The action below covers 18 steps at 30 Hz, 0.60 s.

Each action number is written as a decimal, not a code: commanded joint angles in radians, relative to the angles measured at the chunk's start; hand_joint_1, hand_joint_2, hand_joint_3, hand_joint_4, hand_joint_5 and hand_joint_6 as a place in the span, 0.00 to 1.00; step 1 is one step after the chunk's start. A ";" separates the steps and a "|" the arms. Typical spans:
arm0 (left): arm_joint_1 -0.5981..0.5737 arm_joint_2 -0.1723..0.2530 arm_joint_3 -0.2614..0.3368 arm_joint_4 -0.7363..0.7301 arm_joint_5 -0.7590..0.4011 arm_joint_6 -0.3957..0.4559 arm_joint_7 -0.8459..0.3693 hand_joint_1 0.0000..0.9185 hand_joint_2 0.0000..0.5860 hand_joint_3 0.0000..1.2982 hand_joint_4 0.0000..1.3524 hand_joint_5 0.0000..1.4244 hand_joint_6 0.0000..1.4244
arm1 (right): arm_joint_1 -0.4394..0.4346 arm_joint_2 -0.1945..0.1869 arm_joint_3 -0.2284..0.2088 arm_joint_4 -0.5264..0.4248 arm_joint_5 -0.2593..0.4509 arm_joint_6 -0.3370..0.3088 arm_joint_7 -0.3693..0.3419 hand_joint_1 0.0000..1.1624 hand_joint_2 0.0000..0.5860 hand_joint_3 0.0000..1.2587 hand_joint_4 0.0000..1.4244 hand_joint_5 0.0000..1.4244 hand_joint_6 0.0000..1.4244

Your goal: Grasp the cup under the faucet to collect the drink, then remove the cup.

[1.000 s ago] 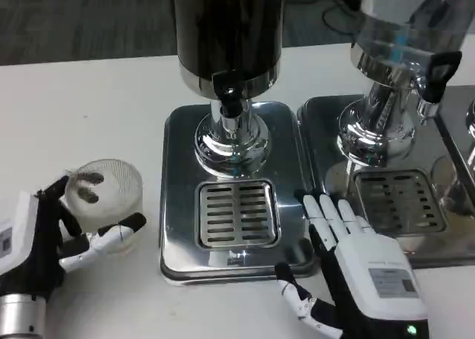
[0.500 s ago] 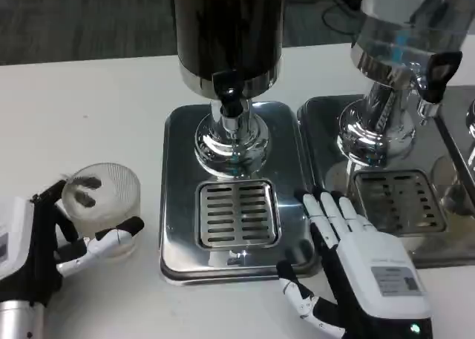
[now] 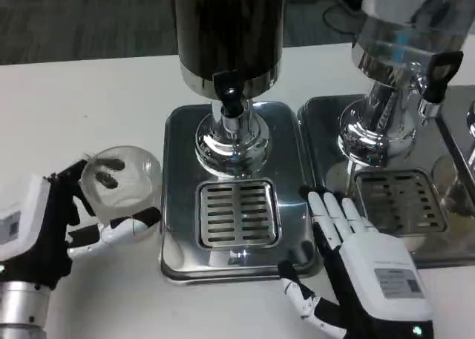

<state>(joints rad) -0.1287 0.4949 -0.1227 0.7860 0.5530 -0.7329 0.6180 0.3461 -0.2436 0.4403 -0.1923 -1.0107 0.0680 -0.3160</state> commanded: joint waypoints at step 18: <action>-0.234 -0.124 -0.183 0.149 0.140 0.040 0.001 0.54 0.20 0.43 0.51 0.64 0.80 | 0.031 0.011 -0.026 -0.016 0.017 0.015 -0.024 0.21 0.69 0.00 0.00 0.00 0.08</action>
<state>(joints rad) -0.3255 0.3854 -0.2801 0.8912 0.6756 -0.7078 0.5992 0.3619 -0.2345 0.4178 -0.1967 -0.9921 0.0744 -0.3296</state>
